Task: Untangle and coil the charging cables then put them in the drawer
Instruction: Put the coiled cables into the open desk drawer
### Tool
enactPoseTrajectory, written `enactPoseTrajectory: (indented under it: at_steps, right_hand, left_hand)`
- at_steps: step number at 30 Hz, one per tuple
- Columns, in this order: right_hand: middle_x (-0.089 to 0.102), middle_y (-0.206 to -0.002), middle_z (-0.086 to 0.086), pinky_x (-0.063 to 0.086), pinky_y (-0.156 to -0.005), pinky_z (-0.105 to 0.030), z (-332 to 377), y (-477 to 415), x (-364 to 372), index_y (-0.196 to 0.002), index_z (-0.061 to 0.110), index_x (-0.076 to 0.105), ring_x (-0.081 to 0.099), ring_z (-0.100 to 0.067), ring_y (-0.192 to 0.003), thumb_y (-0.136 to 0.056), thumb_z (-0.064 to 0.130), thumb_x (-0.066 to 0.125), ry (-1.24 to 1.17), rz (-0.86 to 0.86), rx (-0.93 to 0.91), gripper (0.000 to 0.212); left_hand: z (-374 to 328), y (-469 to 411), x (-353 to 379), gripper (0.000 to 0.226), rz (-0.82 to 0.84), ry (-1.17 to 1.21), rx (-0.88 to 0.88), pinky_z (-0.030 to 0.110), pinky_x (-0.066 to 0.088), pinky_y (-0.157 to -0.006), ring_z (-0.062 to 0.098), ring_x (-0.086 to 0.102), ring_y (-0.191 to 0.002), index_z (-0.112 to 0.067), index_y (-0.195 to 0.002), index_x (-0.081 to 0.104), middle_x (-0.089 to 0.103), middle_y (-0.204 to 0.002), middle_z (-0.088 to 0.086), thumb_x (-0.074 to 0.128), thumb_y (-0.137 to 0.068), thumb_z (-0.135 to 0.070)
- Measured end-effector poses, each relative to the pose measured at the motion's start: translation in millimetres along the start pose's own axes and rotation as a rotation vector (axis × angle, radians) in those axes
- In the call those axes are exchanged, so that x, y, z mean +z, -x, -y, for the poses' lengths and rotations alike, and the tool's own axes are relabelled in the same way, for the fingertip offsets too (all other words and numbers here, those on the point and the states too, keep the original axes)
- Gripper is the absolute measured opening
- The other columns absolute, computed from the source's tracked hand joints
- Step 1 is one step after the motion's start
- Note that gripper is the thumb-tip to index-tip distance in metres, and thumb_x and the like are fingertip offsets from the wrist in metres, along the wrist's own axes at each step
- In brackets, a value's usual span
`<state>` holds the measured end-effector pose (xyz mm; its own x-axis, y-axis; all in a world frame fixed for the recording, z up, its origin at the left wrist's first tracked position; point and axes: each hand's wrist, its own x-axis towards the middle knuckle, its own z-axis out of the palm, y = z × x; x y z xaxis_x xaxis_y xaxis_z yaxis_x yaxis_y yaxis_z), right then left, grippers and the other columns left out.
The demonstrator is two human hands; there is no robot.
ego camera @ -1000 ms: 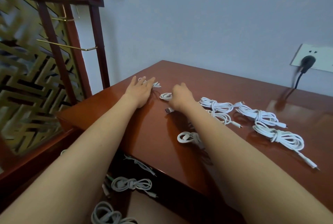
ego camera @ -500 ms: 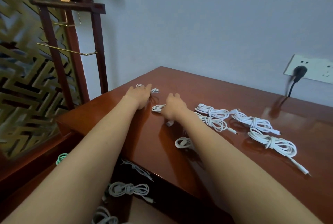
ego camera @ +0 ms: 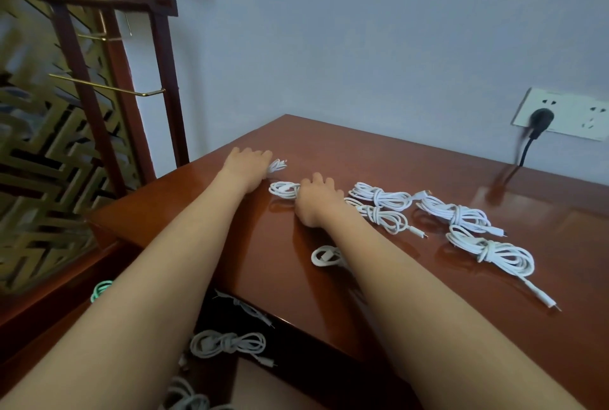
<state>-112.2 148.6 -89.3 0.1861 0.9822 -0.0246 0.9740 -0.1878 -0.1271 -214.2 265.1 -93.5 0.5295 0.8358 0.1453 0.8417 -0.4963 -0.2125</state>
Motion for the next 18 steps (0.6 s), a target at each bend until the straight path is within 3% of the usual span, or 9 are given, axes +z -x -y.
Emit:
enactPoseTrajectory:
  at_steps: [4,9,11,14,16,18]
  right_hand:
    - [0.045,-0.122,-0.015,0.039,-0.092,-0.041,5.7,6.3,-3.5,-0.115,0.003,0.053,0.046,-0.034,-0.113,-0.090,0.008,0.046,-0.073,-0.096,-0.083,0.026]
    - [0.050,-0.108,-0.011,0.041,-0.080,-0.036,22.0,25.9,-11.9,-0.102,0.003,0.057,0.051,-0.029,-0.101,-0.088,0.019,0.053,-0.149,-0.174,-0.142,0.021]
    - [0.045,-0.096,-0.008,0.038,-0.072,-0.033,29.5,36.4,-11.7,-0.087,0.006,0.054,0.049,-0.026,-0.090,-0.086,0.031,0.059,-0.151,-0.168,-0.164,0.026]
    - [0.042,-0.088,-0.004,0.033,-0.066,-0.030,40.3,51.9,-6.6,-0.061,0.017,0.032,0.048,-0.025,-0.082,-0.084,0.038,0.063,-0.121,-0.185,-0.169,0.044]
    - [0.042,-0.086,-0.004,0.032,-0.065,-0.029,45.0,65.4,-3.3,-0.060,0.017,0.030,0.049,-0.026,-0.082,-0.083,0.035,0.063,-0.144,-0.192,-0.165,0.044]
    - [0.047,-0.086,-0.006,0.032,-0.064,-0.029,48.0,82.0,-0.9,-0.069,0.011,0.043,0.055,-0.030,-0.088,-0.081,0.029,0.062,-0.192,-0.197,-0.164,0.029]
  left_hand:
    - [17.0,20.0,3.6,0.034,0.083,0.197,0.032,0.038,0.033,-0.097,0.029,0.047,-0.116,-0.013,-0.129,0.044,0.047,-0.127,0.011,0.043,-0.098,-0.024]
    - [40.7,62.7,-2.4,0.031,0.157,0.386,0.018,0.037,0.043,-0.088,0.024,0.049,-0.104,-0.016,-0.126,0.047,0.044,-0.112,0.004,0.049,-0.096,-0.022]
    - [47.1,80.3,-2.7,0.026,0.151,0.430,0.010,0.036,0.042,-0.087,0.023,0.048,-0.102,-0.014,-0.121,0.050,0.042,-0.105,0.002,0.050,-0.095,-0.019]
    - [52.0,106.1,-3.5,0.024,0.123,0.458,0.021,0.034,0.038,-0.089,0.022,0.048,-0.100,-0.014,-0.117,0.053,0.042,-0.101,-0.001,0.052,-0.094,-0.018]
    - [53.3,121.9,-6.5,0.025,0.119,0.465,0.039,0.034,0.039,-0.091,0.022,0.049,-0.103,-0.015,-0.118,0.054,0.046,-0.103,-0.001,0.054,-0.093,-0.018]
    - [53.8,139.0,-11.4,0.027,0.112,0.455,0.066,0.031,0.037,-0.091,0.022,0.050,-0.104,-0.014,-0.118,0.056,0.051,-0.108,0.003,0.057,-0.091,-0.019]
